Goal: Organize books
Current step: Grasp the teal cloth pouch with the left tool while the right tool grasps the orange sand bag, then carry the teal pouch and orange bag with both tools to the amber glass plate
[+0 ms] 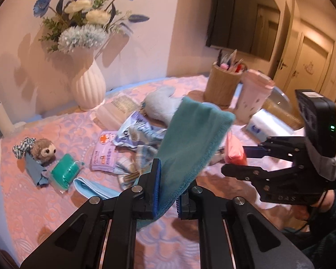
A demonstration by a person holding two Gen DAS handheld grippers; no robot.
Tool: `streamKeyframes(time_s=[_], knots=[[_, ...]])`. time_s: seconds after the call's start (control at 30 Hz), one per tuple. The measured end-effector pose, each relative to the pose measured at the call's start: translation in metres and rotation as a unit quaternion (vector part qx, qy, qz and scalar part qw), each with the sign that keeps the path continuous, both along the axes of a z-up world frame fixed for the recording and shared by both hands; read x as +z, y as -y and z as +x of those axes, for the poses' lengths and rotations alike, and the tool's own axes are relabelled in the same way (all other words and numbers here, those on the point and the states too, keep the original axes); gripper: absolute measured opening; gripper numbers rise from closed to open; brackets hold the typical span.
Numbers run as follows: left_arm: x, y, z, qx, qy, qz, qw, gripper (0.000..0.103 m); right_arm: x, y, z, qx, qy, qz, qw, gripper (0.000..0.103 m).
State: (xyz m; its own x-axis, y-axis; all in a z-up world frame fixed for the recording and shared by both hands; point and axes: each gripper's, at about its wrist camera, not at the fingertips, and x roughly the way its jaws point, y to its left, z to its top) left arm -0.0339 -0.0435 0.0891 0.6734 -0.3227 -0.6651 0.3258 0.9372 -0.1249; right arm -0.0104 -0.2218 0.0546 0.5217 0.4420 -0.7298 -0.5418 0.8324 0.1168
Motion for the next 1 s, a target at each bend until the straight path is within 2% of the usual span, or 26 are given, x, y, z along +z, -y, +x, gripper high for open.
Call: streamKeyframes(time_s=[0.23,0.33,0.47,0.53,0.57,0.6,0.63,0.67,0.7,0.73,0.8,0.87,0.93,0.97,1.0], knots=[[0.030,0.008,-0.022,-0.016,0.024,-0.028,0.9992,0.008,0.028,0.025,-0.018,-0.021,0.020,0.035,0.999,0.040],[0.036,0.018,-0.025,-0.020,0.031,-0.025,0.9990,0.008,0.035,0.038,-0.023,-0.033,0.024,0.049,0.998,0.040],[0.034,0.028,-0.025,-0.026,0.022,-0.022,0.9992,0.009,0.040,0.056,-0.029,-0.046,0.025,0.059,0.997,0.040],[0.026,0.029,-0.025,-0.029,0.000,-0.023,0.9993,0.011,0.040,0.065,-0.031,-0.048,0.020,0.064,0.997,0.040],[0.019,0.027,-0.025,-0.027,-0.019,-0.026,0.9991,0.016,0.039,0.067,-0.031,-0.047,0.017,0.063,0.997,0.040],[0.011,0.026,-0.026,-0.023,-0.035,-0.026,0.9988,0.034,0.037,0.069,-0.033,-0.046,0.016,0.059,0.997,0.040],[0.002,0.025,-0.028,-0.020,-0.044,-0.025,0.9985,0.048,0.036,0.071,-0.034,-0.046,0.016,0.057,0.997,0.040],[-0.006,0.025,-0.031,-0.014,-0.051,-0.022,0.9984,0.056,0.034,0.072,-0.035,-0.046,0.014,0.057,0.997,0.040],[-0.014,0.027,-0.033,-0.007,-0.056,-0.016,0.9983,0.072,0.032,0.073,-0.036,-0.044,0.010,0.060,0.997,0.040],[-0.021,0.029,-0.034,-0.001,-0.060,-0.010,0.9982,0.076,0.029,0.074,-0.036,-0.042,0.004,0.064,0.997,0.040],[-0.036,0.038,-0.032,0.006,-0.074,0.002,0.9972,0.076,0.023,0.075,-0.035,-0.041,-0.008,0.070,0.997,0.040],[-0.053,0.044,-0.022,0.017,-0.106,0.013,0.9941,0.076,0.020,0.075,-0.032,-0.042,-0.016,0.075,0.996,0.040],[-0.067,0.045,-0.015,0.024,-0.128,0.006,0.9914,0.075,0.019,0.077,-0.031,-0.044,-0.019,0.078,0.996,0.040],[-0.072,0.044,-0.012,0.028,-0.136,0.000,0.9903,0.073,0.019,0.078,-0.031,-0.045,-0.019,0.079,0.996,0.040],[-0.076,0.042,-0.010,0.035,-0.138,-0.005,0.9898,0.061,0.020,0.078,-0.031,-0.046,-0.017,0.079,0.996,0.040]])
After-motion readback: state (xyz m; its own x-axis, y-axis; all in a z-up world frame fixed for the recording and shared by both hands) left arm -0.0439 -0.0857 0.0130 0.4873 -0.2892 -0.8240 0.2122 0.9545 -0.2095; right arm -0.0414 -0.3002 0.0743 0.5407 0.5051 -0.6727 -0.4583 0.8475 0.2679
